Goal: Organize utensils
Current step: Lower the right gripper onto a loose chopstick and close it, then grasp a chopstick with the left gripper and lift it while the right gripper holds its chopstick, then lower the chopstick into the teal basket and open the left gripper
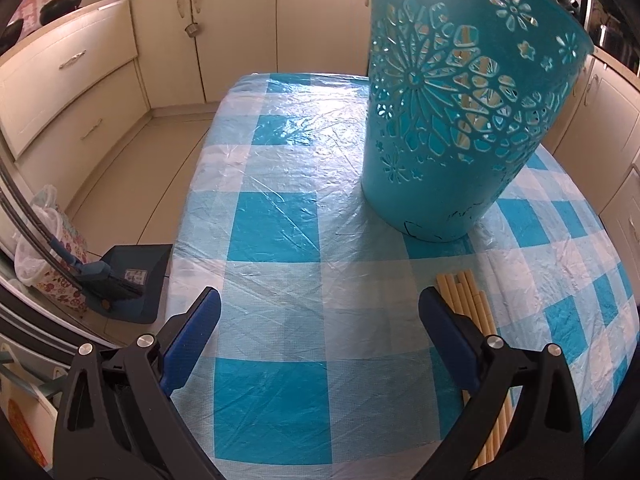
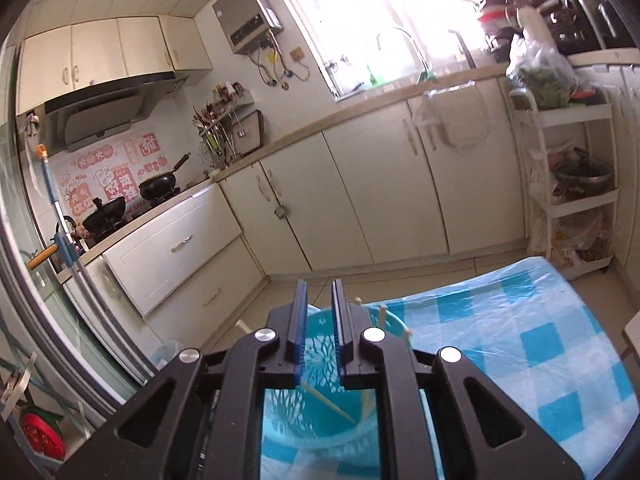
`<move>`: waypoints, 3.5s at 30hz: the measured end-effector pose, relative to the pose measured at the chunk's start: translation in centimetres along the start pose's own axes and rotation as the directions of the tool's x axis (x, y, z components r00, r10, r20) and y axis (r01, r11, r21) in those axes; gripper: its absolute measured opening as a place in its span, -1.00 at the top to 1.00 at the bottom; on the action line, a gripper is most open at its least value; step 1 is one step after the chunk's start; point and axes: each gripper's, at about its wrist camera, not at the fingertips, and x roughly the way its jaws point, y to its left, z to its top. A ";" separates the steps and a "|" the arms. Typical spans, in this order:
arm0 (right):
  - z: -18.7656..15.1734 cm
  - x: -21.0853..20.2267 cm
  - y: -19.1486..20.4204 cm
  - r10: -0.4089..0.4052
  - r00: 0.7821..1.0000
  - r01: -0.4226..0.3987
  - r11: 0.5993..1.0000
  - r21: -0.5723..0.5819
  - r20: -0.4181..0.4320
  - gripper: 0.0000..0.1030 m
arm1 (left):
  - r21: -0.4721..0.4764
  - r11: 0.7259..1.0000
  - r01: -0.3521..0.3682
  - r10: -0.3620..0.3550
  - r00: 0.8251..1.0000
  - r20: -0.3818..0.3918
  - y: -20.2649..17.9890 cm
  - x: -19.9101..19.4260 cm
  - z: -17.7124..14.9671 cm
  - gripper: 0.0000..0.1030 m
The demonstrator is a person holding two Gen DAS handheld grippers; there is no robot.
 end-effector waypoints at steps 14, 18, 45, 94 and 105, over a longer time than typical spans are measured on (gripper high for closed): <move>-16.2 0.5 -0.5 -0.156 0.871 0.115 0.987 -0.115 -0.465 0.77 | -0.139 0.989 0.046 -0.046 0.999 0.003 2.6 0.0 -0.1 -0.85; -17.6 1.4 -0.5 -0.183 0.852 0.126 0.981 -0.146 -0.491 0.78 | -0.139 0.989 0.043 -0.043 0.999 0.004 2.4 0.0 -0.2 -0.85; -16.3 -0.1 -5.4 -0.202 0.866 0.180 0.979 -0.091 -0.458 0.89 | 0.087 0.996 0.035 -0.028 0.996 -0.079 -3.0 -1.5 -2.5 -0.82; -16.5 -0.1 -5.3 -0.210 0.874 0.186 0.978 -0.097 -0.438 0.89 | 0.113 0.933 0.342 -0.342 0.939 -0.023 -2.7 -11.3 2.6 0.91; -16.4 -0.1 -5.6 -0.196 0.877 0.182 0.981 -0.074 -0.440 0.88 | 0.119 0.913 0.391 -0.405 0.833 0.376 -3.4 -18.6 13.5 0.91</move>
